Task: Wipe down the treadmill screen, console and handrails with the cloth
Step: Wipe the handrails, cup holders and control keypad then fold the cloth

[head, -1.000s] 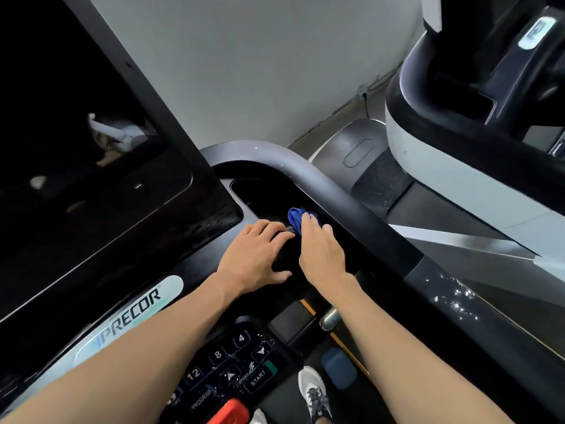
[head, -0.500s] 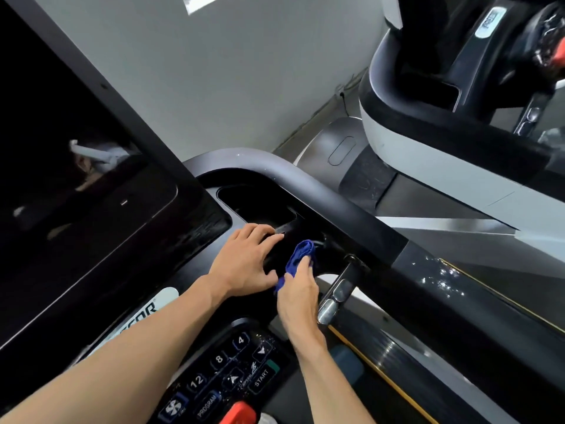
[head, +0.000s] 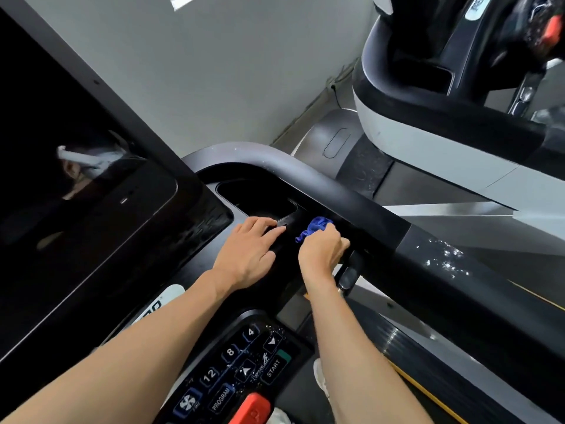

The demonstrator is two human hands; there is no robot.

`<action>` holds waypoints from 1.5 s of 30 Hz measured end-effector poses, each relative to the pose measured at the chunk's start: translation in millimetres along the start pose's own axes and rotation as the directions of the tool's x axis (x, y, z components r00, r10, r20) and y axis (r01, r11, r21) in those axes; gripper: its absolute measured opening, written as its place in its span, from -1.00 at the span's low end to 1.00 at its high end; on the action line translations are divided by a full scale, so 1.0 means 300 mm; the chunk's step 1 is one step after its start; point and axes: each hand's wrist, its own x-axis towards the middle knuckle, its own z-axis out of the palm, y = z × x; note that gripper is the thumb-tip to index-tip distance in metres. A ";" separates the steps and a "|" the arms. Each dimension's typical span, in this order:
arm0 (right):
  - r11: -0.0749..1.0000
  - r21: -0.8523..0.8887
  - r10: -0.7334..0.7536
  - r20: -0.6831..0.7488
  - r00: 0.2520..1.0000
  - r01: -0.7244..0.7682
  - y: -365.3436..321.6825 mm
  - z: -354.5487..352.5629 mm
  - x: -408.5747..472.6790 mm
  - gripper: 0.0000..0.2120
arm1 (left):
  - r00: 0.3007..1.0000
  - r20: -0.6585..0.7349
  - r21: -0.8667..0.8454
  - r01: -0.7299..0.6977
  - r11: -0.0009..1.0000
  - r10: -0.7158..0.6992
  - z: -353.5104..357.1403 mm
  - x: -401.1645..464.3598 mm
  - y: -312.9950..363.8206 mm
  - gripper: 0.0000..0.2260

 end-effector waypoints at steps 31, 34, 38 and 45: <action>0.302 -0.666 -0.536 0.473 0.699 0.682 -0.003 -0.030 0.080 -0.40 | 0.999 0.010 -0.007 0.034 0.999 -0.034 -0.006 -0.005 0.008 -0.33; 0.240 -0.764 -0.284 0.535 0.796 0.599 -0.093 -0.031 0.085 -0.38 | 0.999 0.016 -0.032 0.028 0.999 -0.027 -0.011 -0.009 0.007 -0.32; 0.333 -0.773 -0.078 0.549 0.832 0.541 -0.129 -0.049 0.095 -0.23 | 0.999 0.017 -0.052 0.028 0.998 -0.027 -0.013 -0.012 0.006 -0.32; 0.247 -0.701 -0.121 0.662 0.740 0.668 -0.206 0.006 0.132 -0.30 | 1.000 0.008 -0.044 0.028 0.999 -0.027 -0.013 -0.011 0.005 -0.34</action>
